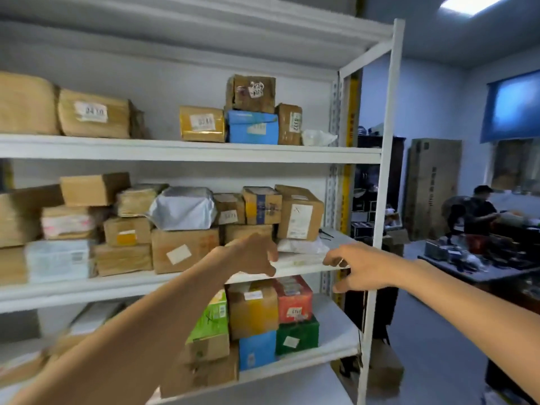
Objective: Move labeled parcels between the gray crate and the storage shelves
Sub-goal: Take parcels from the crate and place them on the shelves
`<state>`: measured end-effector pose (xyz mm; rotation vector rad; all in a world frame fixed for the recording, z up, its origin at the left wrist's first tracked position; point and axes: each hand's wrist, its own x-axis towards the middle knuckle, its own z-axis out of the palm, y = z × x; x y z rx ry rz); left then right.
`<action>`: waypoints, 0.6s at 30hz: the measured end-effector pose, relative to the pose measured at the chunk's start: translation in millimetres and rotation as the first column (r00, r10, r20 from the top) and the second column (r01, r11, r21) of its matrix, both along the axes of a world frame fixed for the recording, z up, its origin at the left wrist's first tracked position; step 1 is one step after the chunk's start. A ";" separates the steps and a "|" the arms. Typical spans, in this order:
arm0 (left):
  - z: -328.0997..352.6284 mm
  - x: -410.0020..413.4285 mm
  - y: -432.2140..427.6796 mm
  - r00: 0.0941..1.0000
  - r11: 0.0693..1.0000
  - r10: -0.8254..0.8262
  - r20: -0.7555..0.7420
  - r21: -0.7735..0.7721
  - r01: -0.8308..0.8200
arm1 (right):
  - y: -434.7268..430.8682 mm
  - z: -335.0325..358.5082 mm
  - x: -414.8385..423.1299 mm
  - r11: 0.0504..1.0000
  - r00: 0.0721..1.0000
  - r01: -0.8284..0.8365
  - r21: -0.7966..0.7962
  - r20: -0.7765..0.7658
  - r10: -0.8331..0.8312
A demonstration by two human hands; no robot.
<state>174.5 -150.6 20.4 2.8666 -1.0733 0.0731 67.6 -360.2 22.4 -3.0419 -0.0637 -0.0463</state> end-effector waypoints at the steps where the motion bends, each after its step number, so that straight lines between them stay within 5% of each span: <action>1: 2.0 5.7 10.5 1.000 1.000 0.025 0.005 -0.018 -0.025 | 8.5 4.1 9.8 1.000 1.000 -0.023 0.000 0.013 0.023; 11: 23.7 46.2 83.3 0.985 0.985 0.167 0.050 -0.058 -0.164 | 88.8 37.4 78.6 0.979 0.970 -0.201 -0.043 0.132 0.205; 18: 71.5 75.0 129.0 0.946 0.979 0.204 0.252 -0.047 -0.199 | 109.9 79.8 112.2 0.977 0.947 -0.209 -0.049 0.237 0.215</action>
